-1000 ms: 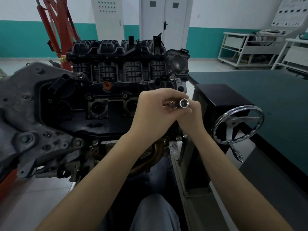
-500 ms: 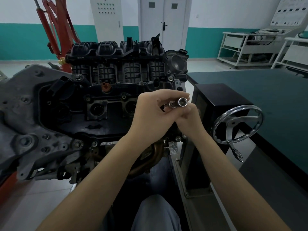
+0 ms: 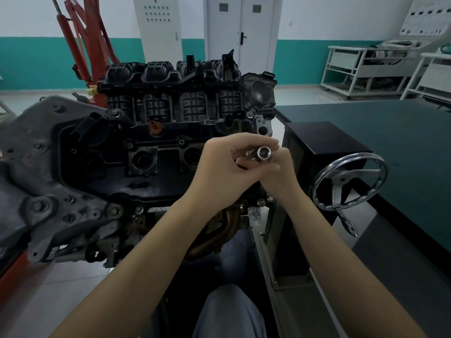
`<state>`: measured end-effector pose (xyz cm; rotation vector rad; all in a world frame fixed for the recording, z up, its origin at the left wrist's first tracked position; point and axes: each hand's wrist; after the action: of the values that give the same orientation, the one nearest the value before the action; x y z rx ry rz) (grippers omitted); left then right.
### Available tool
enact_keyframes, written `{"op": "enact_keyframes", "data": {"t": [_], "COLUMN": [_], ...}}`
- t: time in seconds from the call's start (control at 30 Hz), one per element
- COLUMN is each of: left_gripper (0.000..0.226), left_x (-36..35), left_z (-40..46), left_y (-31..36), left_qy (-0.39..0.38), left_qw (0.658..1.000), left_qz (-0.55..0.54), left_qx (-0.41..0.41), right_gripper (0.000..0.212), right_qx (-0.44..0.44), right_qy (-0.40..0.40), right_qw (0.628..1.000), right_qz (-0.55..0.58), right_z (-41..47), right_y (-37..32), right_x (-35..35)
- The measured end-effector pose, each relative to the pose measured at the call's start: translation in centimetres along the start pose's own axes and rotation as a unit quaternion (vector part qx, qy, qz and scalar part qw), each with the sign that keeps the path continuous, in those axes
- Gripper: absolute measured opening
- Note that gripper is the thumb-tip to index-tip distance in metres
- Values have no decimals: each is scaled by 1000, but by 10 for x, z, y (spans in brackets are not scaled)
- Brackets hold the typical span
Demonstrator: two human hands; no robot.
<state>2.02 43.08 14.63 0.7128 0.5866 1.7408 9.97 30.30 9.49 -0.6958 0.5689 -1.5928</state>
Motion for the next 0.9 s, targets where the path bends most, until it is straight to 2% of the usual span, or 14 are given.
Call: {"op": "enact_keyframes", "data": {"t": [0.13, 0.27, 0.37, 0.5, 0.6, 0.73, 0.9], "left_gripper": [27, 34, 36, 29, 29, 33, 31], "left_x": [-5, -3, -2, -3, -2, 0, -4], "left_z": [-2, -2, -2, -2, -2, -3, -3], "left_y": [-1, 0, 1, 2, 3, 4, 4], "left_qy": [58, 28, 2, 54, 33, -19, 39], "left_qw": [998, 999, 1000, 998, 998, 1000, 998], "left_qz": [19, -3, 10, 44, 44, 18, 40], "left_qx": [9, 16, -2, -12, -4, 3, -6], "right_gripper": [30, 34, 28, 22, 15, 28, 26], "right_qx": [21, -4, -3, 29, 33, 29, 42], "right_qy": [-1, -26, -10, 0, -22, -25, -7], "right_qw": [1000, 1000, 1000, 1000, 999, 999, 998], "right_qz": [0, -10, 15, 10, 11, 17, 35], "right_z": [0, 0, 0, 1, 1, 2, 2], "right_y": [-3, 3, 1, -4, -7, -2, 1], "right_x": [-3, -1, 0, -1, 1, 2, 0]}}
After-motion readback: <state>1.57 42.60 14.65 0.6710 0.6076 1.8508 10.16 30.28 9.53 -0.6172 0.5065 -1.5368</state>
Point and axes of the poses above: each hand's wrist, its own z-axis towards the middle knuckle, its own x-axis out of the back of the hand, y = z × x, and after that the axes turned 10 degrees about y, right-handed
